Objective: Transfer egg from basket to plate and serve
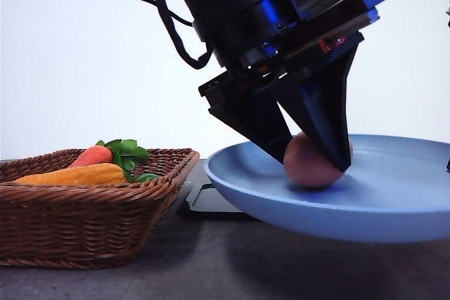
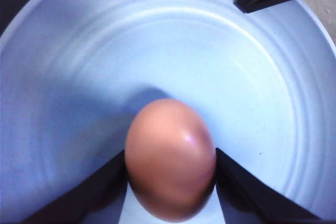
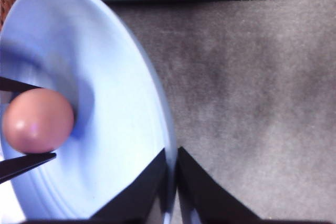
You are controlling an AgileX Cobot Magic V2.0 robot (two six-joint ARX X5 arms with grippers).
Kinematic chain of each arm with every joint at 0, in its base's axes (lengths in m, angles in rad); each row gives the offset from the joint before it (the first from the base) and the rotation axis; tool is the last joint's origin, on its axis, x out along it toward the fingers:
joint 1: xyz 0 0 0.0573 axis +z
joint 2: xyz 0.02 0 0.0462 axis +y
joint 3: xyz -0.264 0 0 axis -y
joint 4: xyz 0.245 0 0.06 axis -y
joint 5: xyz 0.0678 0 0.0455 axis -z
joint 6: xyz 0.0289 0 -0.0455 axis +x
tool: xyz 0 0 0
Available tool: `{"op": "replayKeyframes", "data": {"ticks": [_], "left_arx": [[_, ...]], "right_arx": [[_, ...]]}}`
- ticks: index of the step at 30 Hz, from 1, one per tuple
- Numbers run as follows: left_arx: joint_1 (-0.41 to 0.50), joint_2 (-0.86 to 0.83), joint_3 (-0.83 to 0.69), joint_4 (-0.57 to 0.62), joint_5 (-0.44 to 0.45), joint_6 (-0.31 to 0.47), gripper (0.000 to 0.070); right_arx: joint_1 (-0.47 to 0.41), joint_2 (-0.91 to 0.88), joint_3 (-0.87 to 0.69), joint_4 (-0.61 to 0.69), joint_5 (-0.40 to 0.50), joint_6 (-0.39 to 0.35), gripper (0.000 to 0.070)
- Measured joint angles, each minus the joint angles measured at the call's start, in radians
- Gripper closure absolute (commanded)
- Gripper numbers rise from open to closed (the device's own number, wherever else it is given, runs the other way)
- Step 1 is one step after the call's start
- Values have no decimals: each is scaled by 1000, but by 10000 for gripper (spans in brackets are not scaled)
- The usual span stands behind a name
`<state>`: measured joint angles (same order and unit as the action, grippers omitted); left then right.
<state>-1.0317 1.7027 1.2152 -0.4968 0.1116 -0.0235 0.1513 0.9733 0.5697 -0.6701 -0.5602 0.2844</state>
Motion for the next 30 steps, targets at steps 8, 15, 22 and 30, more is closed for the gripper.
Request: {"op": "replayKeyframes", "data": {"ticks": [8, 15, 22, 30], "left_arx": [[0, -4, 2, -20, -1, -23, 305], [12, -177, 2, -46, -1, -28, 306], [59, -444, 5, -85, -70, -28, 307], [80, -760, 5, -99, -247, -28, 307]], "right_arx": [[0, 14, 0, -3, -17, 0, 700], [-3, 104, 1, 27, -44, 0, 700], [-71, 257, 87, 66, -43, -22, 700], [-132, 509, 321, 100, -32, -42, 700]]}}
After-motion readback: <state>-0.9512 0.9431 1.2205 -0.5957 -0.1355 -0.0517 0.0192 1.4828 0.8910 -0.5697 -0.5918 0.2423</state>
